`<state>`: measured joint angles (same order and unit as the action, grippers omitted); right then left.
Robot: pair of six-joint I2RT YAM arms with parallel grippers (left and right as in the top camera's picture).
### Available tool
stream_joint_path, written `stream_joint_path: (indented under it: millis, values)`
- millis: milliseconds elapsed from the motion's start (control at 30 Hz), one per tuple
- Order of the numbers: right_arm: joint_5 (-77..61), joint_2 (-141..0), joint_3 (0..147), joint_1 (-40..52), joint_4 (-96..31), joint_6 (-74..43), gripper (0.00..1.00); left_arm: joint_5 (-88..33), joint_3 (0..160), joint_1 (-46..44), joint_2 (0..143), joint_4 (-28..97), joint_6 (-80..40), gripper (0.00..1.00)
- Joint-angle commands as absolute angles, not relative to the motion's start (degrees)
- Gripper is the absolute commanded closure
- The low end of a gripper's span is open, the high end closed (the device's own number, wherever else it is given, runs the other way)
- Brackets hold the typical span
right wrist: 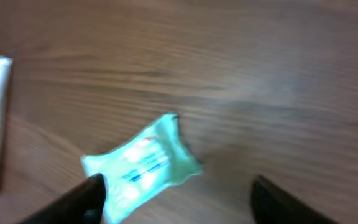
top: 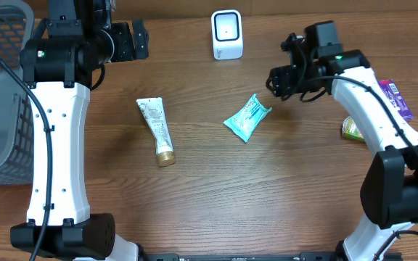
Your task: Scan the item barcode
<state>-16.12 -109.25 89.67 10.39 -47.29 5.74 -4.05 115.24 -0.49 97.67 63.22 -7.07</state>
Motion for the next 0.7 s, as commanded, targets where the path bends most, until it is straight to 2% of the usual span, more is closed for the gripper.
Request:
stream_joint_path:
  millis: [0,300,400,667]
  values:
    - [-19.1,-112.7,89.7,10.9,-46.5,18.7,0.18,-3.9,116.0,-0.8,98.1,63.2,-6.0,0.00]
    - [-25.7,-118.7,89.7,10.9,-46.2,21.5,0.21,-3.9,116.0,-0.8,98.1,63.2,-6.0,0.01]
    - [-27.6,-120.8,89.7,10.8,-45.6,21.4,0.30,-3.9,116.0,-0.8,98.1,63.2,-6.0,0.00]
    - [-32.1,-125.5,89.6,10.8,-45.9,21.3,0.30,-3.9,116.0,-0.8,98.1,63.2,-6.0,0.00]
